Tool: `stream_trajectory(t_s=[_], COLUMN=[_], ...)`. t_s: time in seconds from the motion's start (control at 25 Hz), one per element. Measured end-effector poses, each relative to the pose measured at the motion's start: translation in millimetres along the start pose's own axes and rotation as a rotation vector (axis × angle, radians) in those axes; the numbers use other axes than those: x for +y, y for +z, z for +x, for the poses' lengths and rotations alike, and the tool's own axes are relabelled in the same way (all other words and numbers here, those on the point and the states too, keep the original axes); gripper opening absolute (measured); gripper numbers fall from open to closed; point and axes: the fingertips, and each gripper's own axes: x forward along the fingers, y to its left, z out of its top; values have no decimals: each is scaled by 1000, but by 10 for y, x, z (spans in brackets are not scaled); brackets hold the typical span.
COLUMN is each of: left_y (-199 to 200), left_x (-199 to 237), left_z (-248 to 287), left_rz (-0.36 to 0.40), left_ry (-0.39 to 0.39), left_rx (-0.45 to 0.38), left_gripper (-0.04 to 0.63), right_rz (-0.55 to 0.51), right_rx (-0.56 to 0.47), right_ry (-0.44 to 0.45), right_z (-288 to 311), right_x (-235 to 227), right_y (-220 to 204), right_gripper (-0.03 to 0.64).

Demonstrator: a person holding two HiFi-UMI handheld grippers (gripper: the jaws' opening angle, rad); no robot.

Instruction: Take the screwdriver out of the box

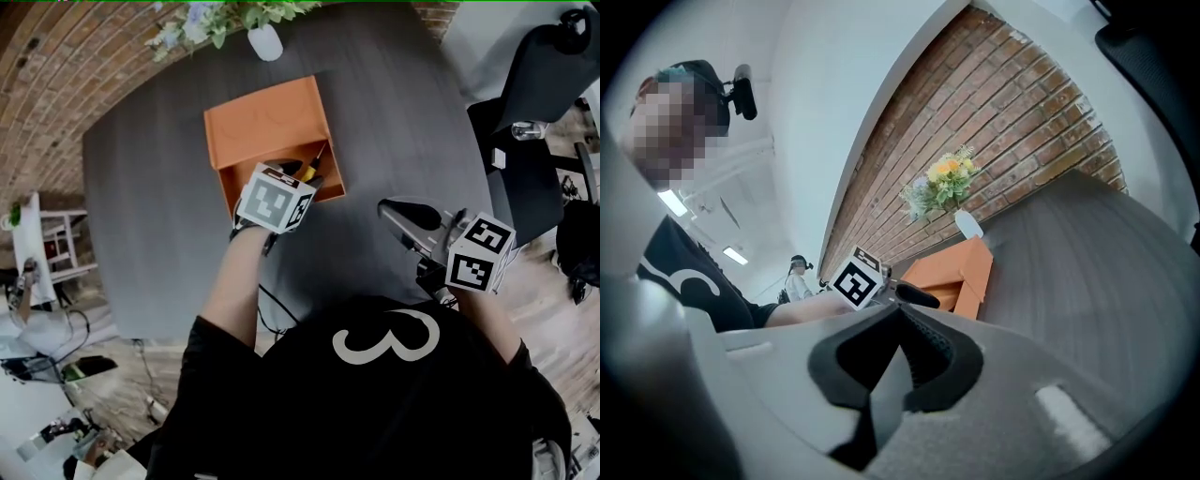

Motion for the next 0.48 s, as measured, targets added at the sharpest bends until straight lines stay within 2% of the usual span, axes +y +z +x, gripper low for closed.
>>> stream_trajectory(t_s=[0.28, 0.48], left_y=[-140, -188], left_x=[15, 56], left_z=[261, 312], left_rz=[0, 10], left_ry=[-14, 26], left_rx=[86, 120], left_gripper=[205, 135], right_rz=[0, 18], right_rx=[-3, -7], right_ry=[-20, -37], right_z=[10, -16], right_x=[-49, -119], right_y=[-24, -43], right_gripper=[2, 2])
